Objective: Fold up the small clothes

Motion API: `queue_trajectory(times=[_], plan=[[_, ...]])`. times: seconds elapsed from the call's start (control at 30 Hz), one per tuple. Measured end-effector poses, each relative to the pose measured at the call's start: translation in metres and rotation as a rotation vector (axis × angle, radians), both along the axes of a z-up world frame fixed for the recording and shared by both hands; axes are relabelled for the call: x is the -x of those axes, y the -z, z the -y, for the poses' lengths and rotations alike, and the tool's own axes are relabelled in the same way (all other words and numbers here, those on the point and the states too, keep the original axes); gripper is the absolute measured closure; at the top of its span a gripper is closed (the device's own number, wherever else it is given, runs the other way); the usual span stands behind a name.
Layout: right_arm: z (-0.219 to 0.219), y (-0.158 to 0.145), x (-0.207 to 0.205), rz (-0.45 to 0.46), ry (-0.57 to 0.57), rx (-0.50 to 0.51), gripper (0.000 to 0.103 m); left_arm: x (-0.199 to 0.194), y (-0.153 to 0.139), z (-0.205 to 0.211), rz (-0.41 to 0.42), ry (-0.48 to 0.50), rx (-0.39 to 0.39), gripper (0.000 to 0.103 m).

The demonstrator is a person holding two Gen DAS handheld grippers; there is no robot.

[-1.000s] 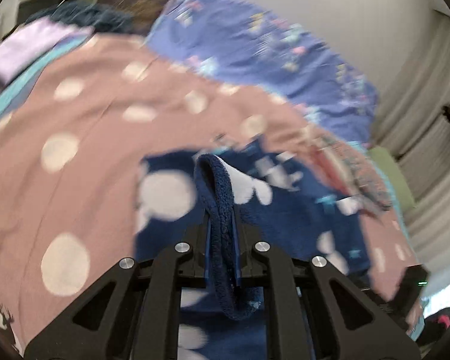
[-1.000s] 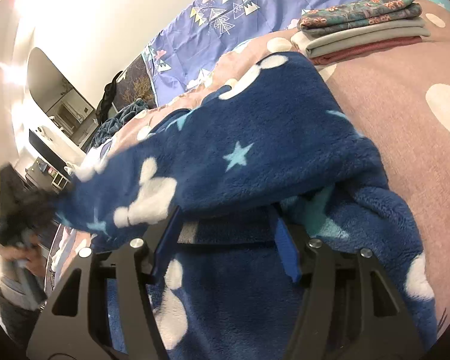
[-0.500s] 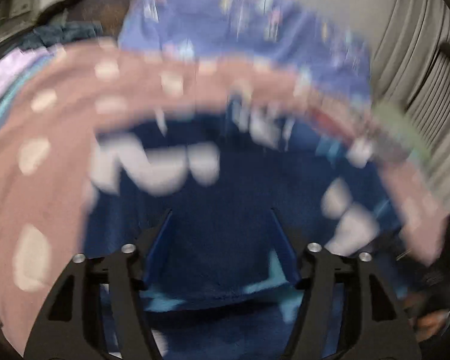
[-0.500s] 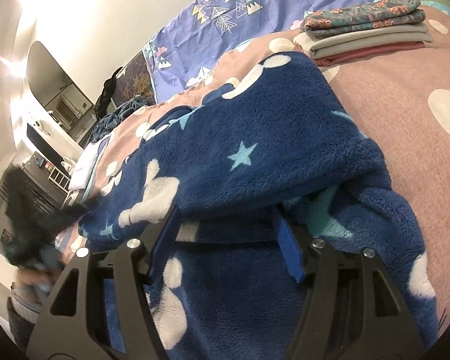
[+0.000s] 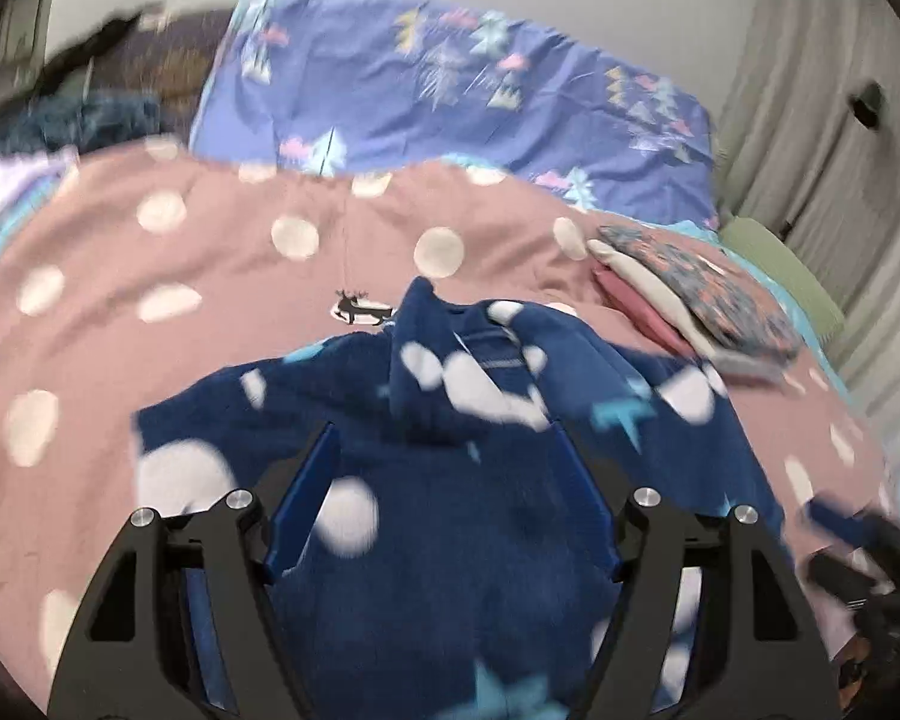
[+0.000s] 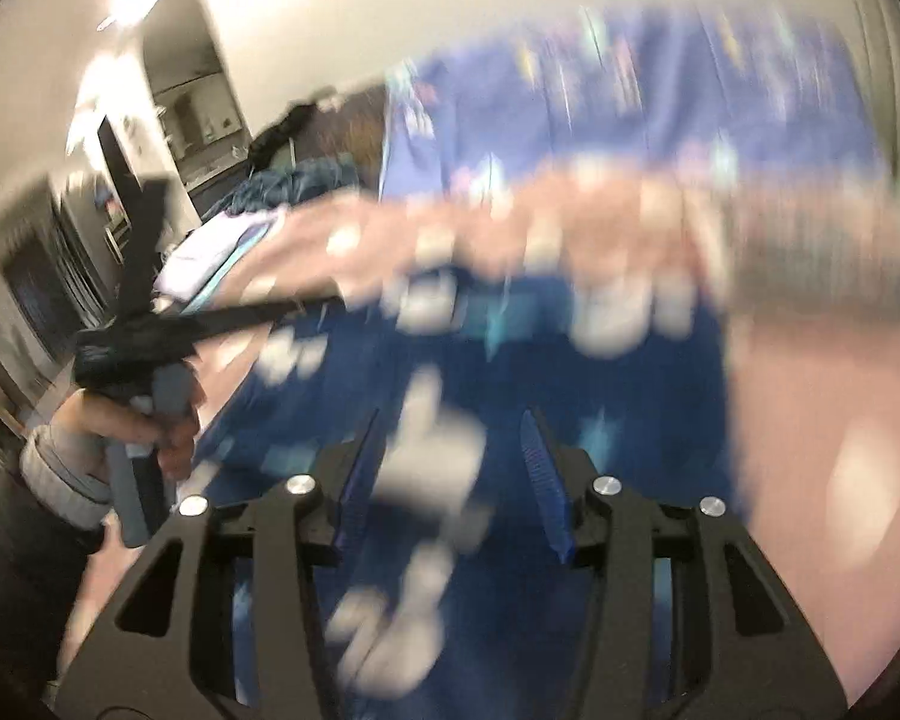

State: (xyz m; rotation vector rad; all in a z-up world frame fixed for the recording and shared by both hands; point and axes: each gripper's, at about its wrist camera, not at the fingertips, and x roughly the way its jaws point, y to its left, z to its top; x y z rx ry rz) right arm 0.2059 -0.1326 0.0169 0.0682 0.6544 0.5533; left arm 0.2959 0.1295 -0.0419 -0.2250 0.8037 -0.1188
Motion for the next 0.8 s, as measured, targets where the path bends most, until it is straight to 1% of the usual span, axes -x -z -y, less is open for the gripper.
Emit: queue_trajectory(times=[0.03,0.07,0.1,0.17,0.2,0.23,0.27,0.3,0.33,0.37,0.4,0.43,0.47,0.5,0.53,0.57,0.6,0.63,0.7,0.73,0.8], plan=[[-0.004,-0.006,-0.019,0.018,0.001,0.023,0.048,-0.010,0.006,-0.004,-0.028,-0.014,0.024,0.031],[-0.006,-0.006,-0.036,0.001,0.005,0.028,0.048,-0.022,0.015,-0.006,-0.055,-0.029,0.047,0.031],[-0.006,-0.002,-0.065,-0.054,0.033,0.019,0.048,-0.037,0.027,-0.010,-0.091,-0.051,0.078,0.031],[-0.003,0.013,-0.107,-0.146,0.085,-0.013,0.055,-0.053,0.046,-0.011,-0.138,-0.067,0.138,0.031],[-0.002,0.025,-0.128,-0.198,0.115,-0.016,0.058,-0.060,0.056,-0.010,-0.153,-0.057,0.191,0.032],[-0.003,0.034,-0.141,-0.226,0.130,-0.012,0.064,-0.063,0.059,-0.009,-0.148,-0.044,0.203,0.046],[-0.006,0.041,-0.151,-0.245,0.133,-0.011,0.068,-0.065,0.060,-0.005,-0.132,-0.008,0.196,0.079],[-0.009,0.049,-0.157,-0.260,0.122,-0.016,0.069,-0.064,0.059,-0.004,-0.131,-0.002,0.177,0.083],[-0.013,0.054,-0.160,-0.265,0.105,-0.028,0.070,-0.063,0.057,-0.004,-0.126,0.002,0.158,0.090],[-0.017,0.057,-0.161,-0.266,0.087,-0.042,0.070,-0.058,0.053,-0.005,-0.117,-0.002,0.113,0.093],[-0.019,0.062,-0.161,-0.268,0.077,-0.049,0.070,-0.055,0.051,-0.008,-0.114,-0.018,0.065,0.093],[-0.019,0.073,-0.163,-0.272,0.096,-0.024,0.072,-0.049,0.050,-0.011,-0.106,-0.027,0.008,0.093],[-0.018,0.081,-0.166,-0.278,0.119,0.004,0.073,-0.044,0.054,-0.012,-0.102,-0.021,-0.031,0.093],[-0.019,0.097,-0.168,-0.291,0.144,0.041,0.073,-0.040,0.062,-0.015,-0.108,-0.016,-0.037,0.092],[-0.019,0.105,-0.167,-0.283,0.140,0.027,0.073,-0.038,0.066,-0.018,-0.107,-0.018,-0.029,0.092],[-0.020,0.106,-0.165,-0.261,0.143,0.020,0.072,-0.035,0.068,-0.017,-0.092,-0.024,-0.041,0.091],[-0.023,0.103,-0.163,-0.247,0.146,0.034,0.071,-0.036,0.067,-0.017,-0.088,-0.029,-0.063,0.089],[-0.027,0.102,-0.161,-0.232,0.147,0.056,0.070,-0.039,0.068,-0.015,-0.091,-0.032,-0.086,0.087],[-0.032,0.104,-0.159,-0.216,0.149,0.085,0.070,-0.041,0.068,-0.007,-0.102,-0.031,-0.150,0.085],[-0.032,0.104,-0.158,-0.216,0.149,0.083,0.070,-0.040,0.066,-0.003,-0.098,-0.033,-0.187,0.085],[-0.026,0.103,-0.157,-0.221,0.151,0.065,0.070,-0.034,0.059,-0.001,-0.076,-0.031,-0.214,0.083]])
